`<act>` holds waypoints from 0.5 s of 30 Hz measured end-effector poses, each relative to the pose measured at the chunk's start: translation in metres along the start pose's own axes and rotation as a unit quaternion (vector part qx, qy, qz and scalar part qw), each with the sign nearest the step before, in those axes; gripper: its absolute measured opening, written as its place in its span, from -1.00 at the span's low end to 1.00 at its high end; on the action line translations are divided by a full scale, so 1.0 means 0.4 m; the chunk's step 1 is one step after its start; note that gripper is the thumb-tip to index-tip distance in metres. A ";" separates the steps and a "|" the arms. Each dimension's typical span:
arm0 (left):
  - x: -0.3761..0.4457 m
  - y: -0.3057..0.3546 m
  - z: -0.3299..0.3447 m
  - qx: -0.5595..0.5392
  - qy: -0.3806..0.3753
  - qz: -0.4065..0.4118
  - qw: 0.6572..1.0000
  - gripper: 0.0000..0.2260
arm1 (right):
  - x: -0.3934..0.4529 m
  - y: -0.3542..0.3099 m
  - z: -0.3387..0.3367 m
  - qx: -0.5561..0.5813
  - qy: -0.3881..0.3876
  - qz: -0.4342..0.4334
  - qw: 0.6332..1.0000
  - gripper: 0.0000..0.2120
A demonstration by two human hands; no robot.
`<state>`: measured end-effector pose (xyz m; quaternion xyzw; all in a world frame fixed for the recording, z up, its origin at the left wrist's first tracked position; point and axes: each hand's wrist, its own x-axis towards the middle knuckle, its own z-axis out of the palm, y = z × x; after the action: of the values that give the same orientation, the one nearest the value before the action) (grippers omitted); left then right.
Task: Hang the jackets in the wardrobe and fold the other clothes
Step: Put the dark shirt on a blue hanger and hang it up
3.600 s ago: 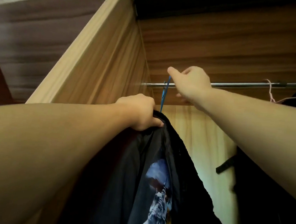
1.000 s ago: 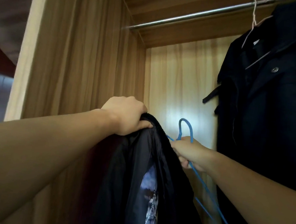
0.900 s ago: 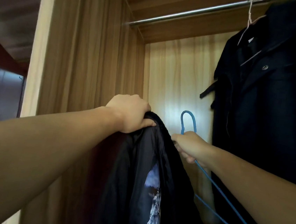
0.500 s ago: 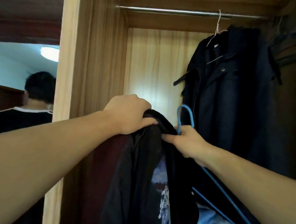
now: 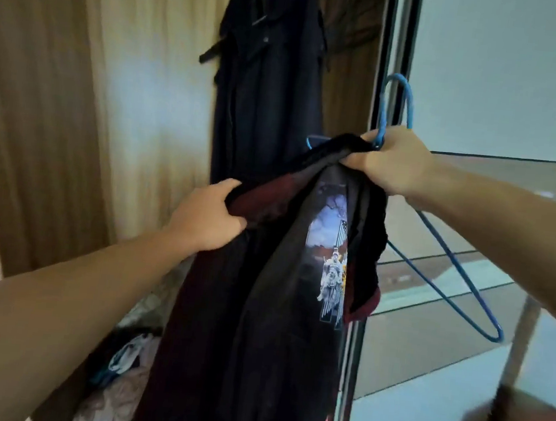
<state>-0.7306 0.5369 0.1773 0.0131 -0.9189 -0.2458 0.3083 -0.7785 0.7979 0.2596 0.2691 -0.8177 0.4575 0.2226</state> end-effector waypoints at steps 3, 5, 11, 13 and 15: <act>0.008 0.157 0.095 -0.012 -0.004 0.048 0.999 -0.62 | -0.121 0.128 -0.161 -0.025 0.009 0.071 0.997 -0.85; 0.007 0.274 0.143 -0.051 -0.017 0.081 0.995 -0.72 | -0.207 0.201 -0.256 -0.034 0.016 0.125 0.991 -0.81; -0.012 0.579 0.254 -0.034 -0.093 0.163 0.982 -0.85 | -0.451 0.366 -0.415 -0.031 0.013 0.231 0.972 -0.77; -0.023 0.653 0.308 0.000 -0.130 0.186 0.974 -0.83 | -0.527 0.409 -0.449 -0.012 0.012 0.252 0.968 -0.77; -0.040 0.720 0.375 0.053 -0.166 0.214 0.961 -0.77 | -0.596 0.451 -0.486 0.021 0.057 0.268 0.962 -0.72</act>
<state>-0.7671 0.8592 0.1975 -0.2082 -0.9502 -0.1239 0.1959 -0.6913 1.1017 0.0946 0.0182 -0.8363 0.5318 0.1325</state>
